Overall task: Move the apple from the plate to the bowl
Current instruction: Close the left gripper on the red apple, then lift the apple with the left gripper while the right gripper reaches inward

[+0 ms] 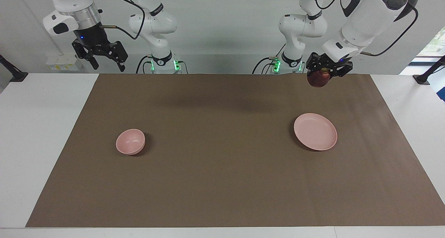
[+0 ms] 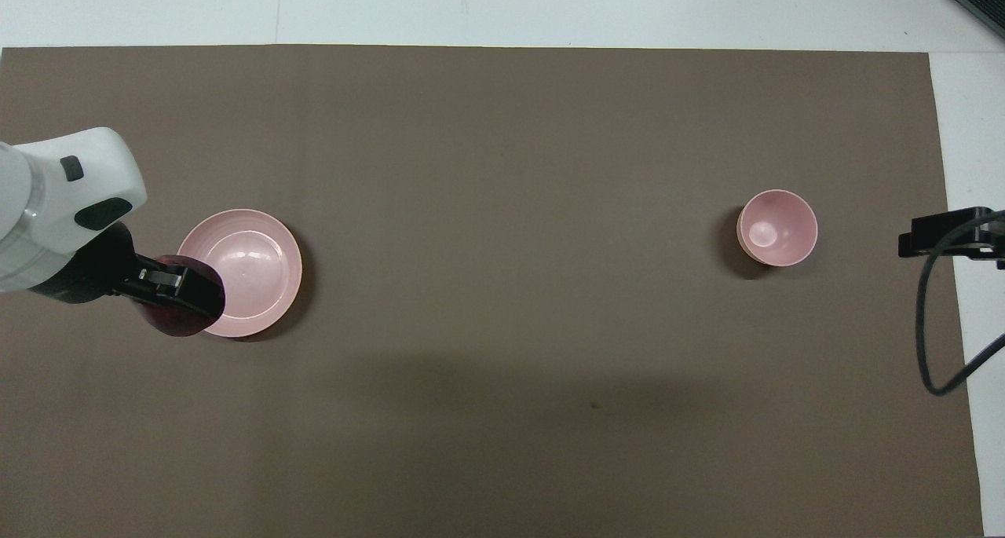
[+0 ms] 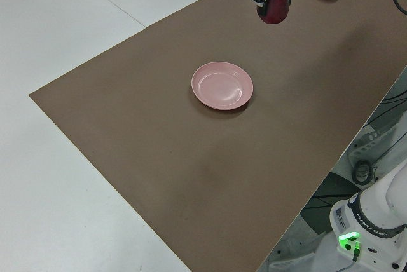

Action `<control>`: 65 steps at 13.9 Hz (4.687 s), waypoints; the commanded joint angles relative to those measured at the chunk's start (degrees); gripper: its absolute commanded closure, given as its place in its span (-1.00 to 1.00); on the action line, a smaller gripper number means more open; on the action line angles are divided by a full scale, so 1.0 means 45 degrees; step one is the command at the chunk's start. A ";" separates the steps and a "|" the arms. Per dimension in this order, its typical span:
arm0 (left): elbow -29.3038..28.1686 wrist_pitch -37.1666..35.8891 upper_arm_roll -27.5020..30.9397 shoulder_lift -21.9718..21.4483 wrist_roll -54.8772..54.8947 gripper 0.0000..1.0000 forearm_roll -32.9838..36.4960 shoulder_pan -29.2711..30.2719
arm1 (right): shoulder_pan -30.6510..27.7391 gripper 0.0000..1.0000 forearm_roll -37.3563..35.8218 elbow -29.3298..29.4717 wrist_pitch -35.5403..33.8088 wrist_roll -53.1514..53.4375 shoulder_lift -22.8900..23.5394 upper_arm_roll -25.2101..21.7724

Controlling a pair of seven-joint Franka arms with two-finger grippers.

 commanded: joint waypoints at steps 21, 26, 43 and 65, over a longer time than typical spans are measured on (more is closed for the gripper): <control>0.0239 -0.1289 -0.0657 0.0107 -0.8677 1.00 -0.4562 -0.0628 | -0.0183 -1.00 -0.0069 -0.0070 0.0028 -0.0188 -0.0085 0.0131; 0.0044 -0.1738 -0.0816 0.0731 -0.9675 1.00 -0.6864 -0.0628 | -0.0183 -1.00 -0.0069 -0.0069 0.0028 -0.0188 -0.0085 0.0131; -0.1890 0.3652 -0.1264 0.2255 -1.4169 1.00 -1.4445 -0.1116 | -0.0183 -1.00 -0.0069 -0.0089 0.0028 -0.0188 -0.0085 0.0131; -0.1929 0.3302 -0.1343 0.2275 -1.4150 1.00 -1.4524 -0.1136 | 0.1066 -1.00 0.7210 -0.1649 0.0281 -0.1434 0.0578 0.0639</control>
